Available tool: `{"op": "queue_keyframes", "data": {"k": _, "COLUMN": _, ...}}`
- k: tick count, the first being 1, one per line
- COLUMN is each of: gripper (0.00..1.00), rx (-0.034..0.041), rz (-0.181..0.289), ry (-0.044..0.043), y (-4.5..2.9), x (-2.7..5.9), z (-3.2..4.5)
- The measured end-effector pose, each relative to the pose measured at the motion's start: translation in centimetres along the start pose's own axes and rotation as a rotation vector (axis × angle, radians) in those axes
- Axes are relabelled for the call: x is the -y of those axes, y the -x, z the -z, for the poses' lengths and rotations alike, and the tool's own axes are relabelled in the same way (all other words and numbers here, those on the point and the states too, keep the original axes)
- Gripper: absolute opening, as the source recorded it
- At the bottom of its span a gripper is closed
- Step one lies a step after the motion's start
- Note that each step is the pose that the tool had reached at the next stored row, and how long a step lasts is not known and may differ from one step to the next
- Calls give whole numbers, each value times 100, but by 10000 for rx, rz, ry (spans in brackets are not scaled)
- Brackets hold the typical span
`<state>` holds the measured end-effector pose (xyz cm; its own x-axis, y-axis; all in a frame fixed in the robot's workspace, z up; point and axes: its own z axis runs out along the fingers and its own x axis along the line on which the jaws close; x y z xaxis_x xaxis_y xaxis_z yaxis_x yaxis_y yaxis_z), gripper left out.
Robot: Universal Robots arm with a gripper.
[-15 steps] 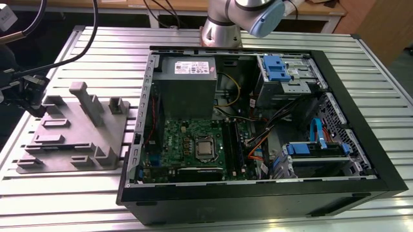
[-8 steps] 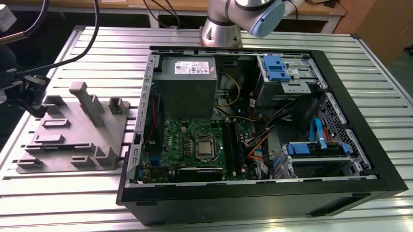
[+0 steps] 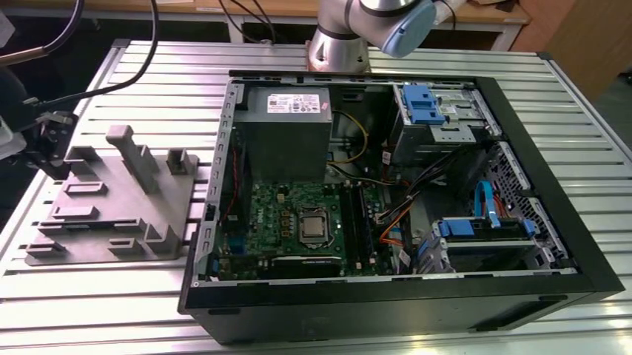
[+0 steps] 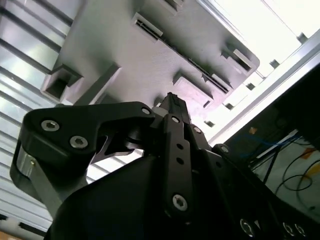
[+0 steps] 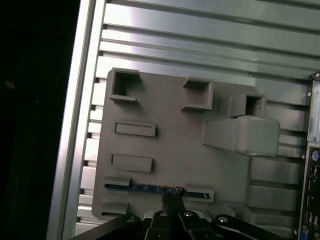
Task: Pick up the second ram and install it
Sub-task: 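Pick up the second ram and move it above second insertion slot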
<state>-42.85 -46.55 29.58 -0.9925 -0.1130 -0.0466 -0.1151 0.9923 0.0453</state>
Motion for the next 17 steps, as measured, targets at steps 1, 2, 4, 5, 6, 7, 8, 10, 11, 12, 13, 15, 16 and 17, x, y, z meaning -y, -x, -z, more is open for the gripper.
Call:
{"op": "queue_keyframes", "data": {"k": 1, "gripper": 7, "rx": -8, "rz": 183, "ry": 9, "y": 0, "x": 0, "z": -1}}
{"op": "queue_keyframes", "data": {"k": 2, "gripper": 7, "rx": -15, "rz": 353, "ry": 17, "y": 0, "x": 0, "z": -2}}
{"op": "queue_keyframes", "data": {"k": 4, "gripper": 7, "rx": -32, "rz": 727, "ry": 34, "y": 0, "x": 0, "z": -3}}
{"op": "queue_keyframes", "data": {"k": 5, "gripper": 7, "rx": -41, "rz": 908, "ry": 43, "y": 0, "x": 0, "z": -3}}
{"op": "queue_keyframes", "data": {"k": 6, "gripper": 7, "rx": -49, "rz": 1086, "ry": 51, "y": 0, "x": 0, "z": -4}}
{"op": "queue_keyframes", "data": {"k": 7, "gripper": 7, "rx": -57, "rz": 1267, "ry": 59, "y": 0, "x": 0, "z": -5}}
{"op": "queue_keyframes", "data": {"k": 8, "gripper": 7, "rx": -65, "rz": 1445, "ry": 68, "y": 0, "x": 0, "z": -5}}
{"op": "queue_keyframes", "data": {"k": 10, "gripper": 7, "rx": -82, "rz": 1821, "ry": 86, "y": 0, "x": 0, "z": -7}}
{"op": "queue_keyframes", "data": {"k": 11, "gripper": 7, "rx": -90, "rz": 2000, "ry": 94, "y": 0, "x": 0, "z": -7}}
{"op": "queue_keyframes", "data": {"k": 12, "gripper": 7, "rx": -99, "rz": 2181, "ry": 102, "y": 0, "x": 0, "z": -8}}
{"op": "queue_keyframes", "data": {"k": 13, "gripper": 7, "rx": -107, "rz": 2358, "ry": 110, "y": 0, "x": 0, "z": -8}}
{"op": "queue_keyframes", "data": {"k": 15, "gripper": 7, "rx": -124, "rz": 2718, "ry": 126, "y": 0, "x": 0, "z": -9}}
{"op": "queue_keyframes", "data": {"k": 16, "gripper": 7, "rx": -131, "rz": 2897, "ry": 134, "y": 0, "x": 0, "z": -10}}
{"op": "queue_keyframes", "data": {"k": 17, "gripper": 7, "rx": -140, "rz": 3088, "ry": 143, "y": 0, "x": 1, "z": -11}}
